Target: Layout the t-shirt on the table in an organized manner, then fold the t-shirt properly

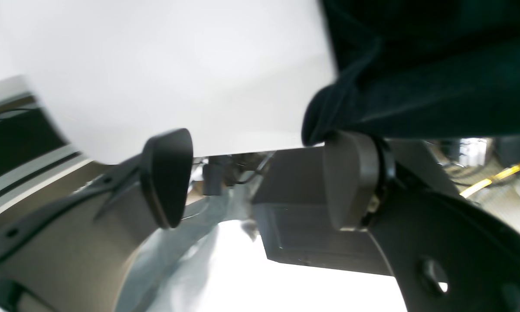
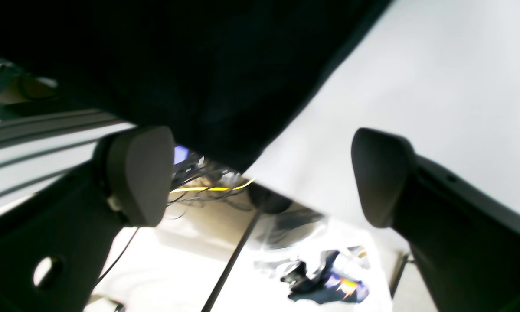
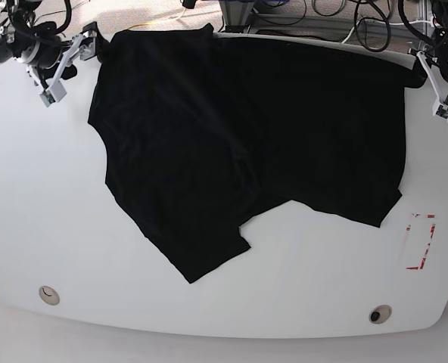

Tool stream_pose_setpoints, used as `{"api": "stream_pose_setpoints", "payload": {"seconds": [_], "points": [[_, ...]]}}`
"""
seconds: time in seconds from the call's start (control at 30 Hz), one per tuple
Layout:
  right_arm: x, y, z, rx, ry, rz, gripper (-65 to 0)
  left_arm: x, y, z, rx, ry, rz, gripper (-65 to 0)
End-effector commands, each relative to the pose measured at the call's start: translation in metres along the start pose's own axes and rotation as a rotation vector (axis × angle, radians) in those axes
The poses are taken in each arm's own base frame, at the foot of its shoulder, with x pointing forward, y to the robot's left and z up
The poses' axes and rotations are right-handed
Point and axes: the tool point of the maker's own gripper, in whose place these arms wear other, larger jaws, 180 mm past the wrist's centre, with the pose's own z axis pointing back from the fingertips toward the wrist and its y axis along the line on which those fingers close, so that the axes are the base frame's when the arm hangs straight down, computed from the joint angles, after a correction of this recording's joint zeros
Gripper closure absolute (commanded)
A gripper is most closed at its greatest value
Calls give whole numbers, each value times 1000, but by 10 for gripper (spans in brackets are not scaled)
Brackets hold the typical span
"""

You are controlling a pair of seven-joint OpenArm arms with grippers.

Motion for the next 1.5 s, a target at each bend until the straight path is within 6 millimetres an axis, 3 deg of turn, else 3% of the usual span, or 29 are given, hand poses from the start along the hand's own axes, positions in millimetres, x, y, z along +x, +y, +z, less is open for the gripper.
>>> {"api": "stream_pose_setpoints", "payload": {"seconds": [0.0, 0.23, 0.33, 0.53, 0.77, 0.9, 1.07, 1.33, 1.47], "points": [[37, -3, 9, -3, -98, 57, -621, 18, 23, 10, 62, -48, -18, -446], [115, -13, 23, -39, -289, 137, -621, 77, 58, 29, 150, -205, 12, -446], [145, -14, 19, -12, -343, 148, -621, 104, 69, 40, 177, -283, 37, -446], [183, -21, -19, 80, -352, 78, -620, 153, 69, 52, 180, -412, 56, -446], [224, -15, -52, 62, -357, 148, -620, 183, 64, 56, 223, -427, 43, -446], [238, -7, -65, 68, -350, 208, -612, 189, 59, 54, 229, -419, 37, -446], [251, 2, -87, 124, -357, 179, -453, 190, 56, 53, 223, -418, 39, -446], [254, -3, -121, 182, -348, 95, -178, 188, 55, 52, 221, -413, 39, -444], [253, -8, -132, 188, -331, 76, -127, 184, 53, 49, 217, -402, 35, -444]]}}
